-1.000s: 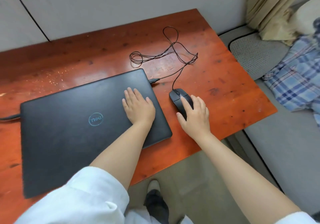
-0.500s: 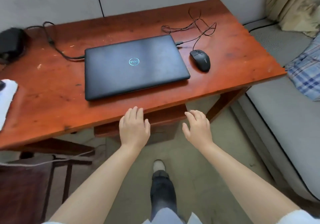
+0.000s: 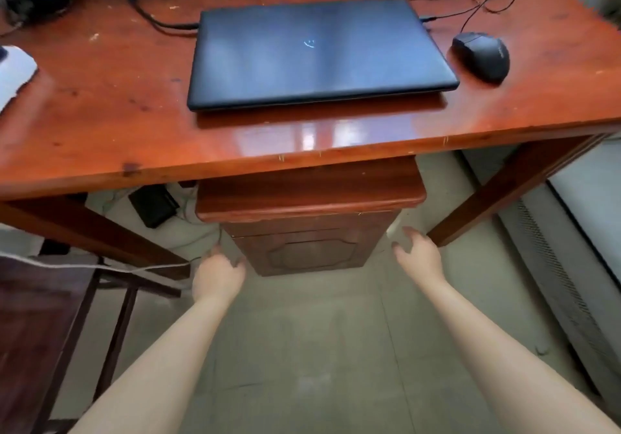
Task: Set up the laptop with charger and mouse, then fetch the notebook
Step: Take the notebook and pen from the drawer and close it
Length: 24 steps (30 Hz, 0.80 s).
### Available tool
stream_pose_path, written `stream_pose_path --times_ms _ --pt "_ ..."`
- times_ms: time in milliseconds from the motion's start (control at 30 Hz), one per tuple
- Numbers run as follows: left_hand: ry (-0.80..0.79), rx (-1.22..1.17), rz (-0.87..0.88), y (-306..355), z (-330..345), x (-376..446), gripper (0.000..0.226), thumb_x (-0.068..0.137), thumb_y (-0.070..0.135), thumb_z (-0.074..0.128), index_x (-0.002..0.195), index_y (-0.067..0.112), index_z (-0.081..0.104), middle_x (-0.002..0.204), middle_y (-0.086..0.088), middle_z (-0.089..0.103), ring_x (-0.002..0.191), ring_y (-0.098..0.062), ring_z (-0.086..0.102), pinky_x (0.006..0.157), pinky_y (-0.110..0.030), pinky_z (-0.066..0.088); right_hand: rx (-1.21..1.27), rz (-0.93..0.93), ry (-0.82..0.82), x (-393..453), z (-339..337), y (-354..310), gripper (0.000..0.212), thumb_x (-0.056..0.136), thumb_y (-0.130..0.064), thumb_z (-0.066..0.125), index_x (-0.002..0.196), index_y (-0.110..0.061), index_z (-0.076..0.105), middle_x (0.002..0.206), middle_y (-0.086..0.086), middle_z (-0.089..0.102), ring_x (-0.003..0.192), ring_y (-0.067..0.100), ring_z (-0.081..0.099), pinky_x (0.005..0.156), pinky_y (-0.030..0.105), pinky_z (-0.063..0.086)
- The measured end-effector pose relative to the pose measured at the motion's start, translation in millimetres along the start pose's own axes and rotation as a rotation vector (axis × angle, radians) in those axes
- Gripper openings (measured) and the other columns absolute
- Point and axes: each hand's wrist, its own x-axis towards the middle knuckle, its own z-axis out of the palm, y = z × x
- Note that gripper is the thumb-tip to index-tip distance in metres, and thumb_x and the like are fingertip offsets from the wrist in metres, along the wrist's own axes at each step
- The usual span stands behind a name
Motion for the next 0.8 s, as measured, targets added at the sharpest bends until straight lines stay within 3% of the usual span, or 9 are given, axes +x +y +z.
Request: stream_pose_path --times_ms 133,233,333,533,667,800 --pt "0.107 -0.159 0.126 -15 43 44 0.069 0.092 0.031 0.05 0.144 0.003 0.014 0.146 -0.022 0.035 0.131 -0.038 0.038 0.105 -0.044 0.036 0.213 -0.034 0.103 34 49 7 0.064 0.091 -0.024 0.055 0.142 -0.007 0.022 0.15 0.016 0.03 0.137 0.031 0.029 0.112 0.04 0.028" --pt "0.301 -0.336 0.313 -18 72 75 0.076 0.087 0.028 0.06 0.143 0.001 0.017 0.147 -0.021 0.034 0.135 -0.034 0.033 0.112 -0.042 0.03 0.307 -0.163 0.319 58 81 14 0.083 0.086 -0.029 0.062 0.144 0.0 0.01 0.153 0.019 0.018 0.141 0.029 0.016 0.115 0.036 0.017" --pt "0.473 -0.514 0.408 -14 92 95 0.084 0.082 0.027 0.066 0.142 -0.003 0.016 0.148 -0.022 0.031 0.138 -0.032 0.028 0.116 -0.043 0.025 0.38 -0.248 0.483 78 103 21 0.095 0.08 -0.03 0.069 0.143 0.004 0.007 0.152 0.025 0.014 0.141 0.033 0.015 0.118 0.042 0.017" --pt "0.6 -0.729 0.38 -6 106 102 0.09 0.078 0.029 0.07 0.143 0.001 0.016 0.146 -0.021 0.032 0.135 -0.031 0.032 0.112 -0.037 0.028 0.561 -0.315 0.649 98 121 24 0.097 0.071 -0.026 0.078 0.139 0.005 0.016 0.149 0.026 0.018 0.14 0.034 0.016 0.117 0.04 0.017" --pt "0.57 -0.803 0.25 4 96 99 0.089 0.076 0.034 0.072 0.143 0.006 0.021 0.144 -0.018 0.037 0.132 -0.032 0.039 0.108 -0.04 0.035 0.683 -0.296 0.665 98 116 24 0.097 0.064 -0.022 0.084 0.136 0.001 0.023 0.142 0.02 0.032 0.134 0.03 0.031 0.114 0.044 0.029" --pt "0.563 -0.875 0.158 11 94 99 0.08 0.075 0.029 0.072 0.139 0.006 0.029 0.138 -0.017 0.043 0.124 -0.034 0.046 0.102 -0.041 0.04 0.706 -0.231 0.635 105 107 23 0.103 0.061 -0.026 0.085 0.139 -0.004 0.021 0.143 0.019 0.03 0.133 0.03 0.031 0.113 0.043 0.03"
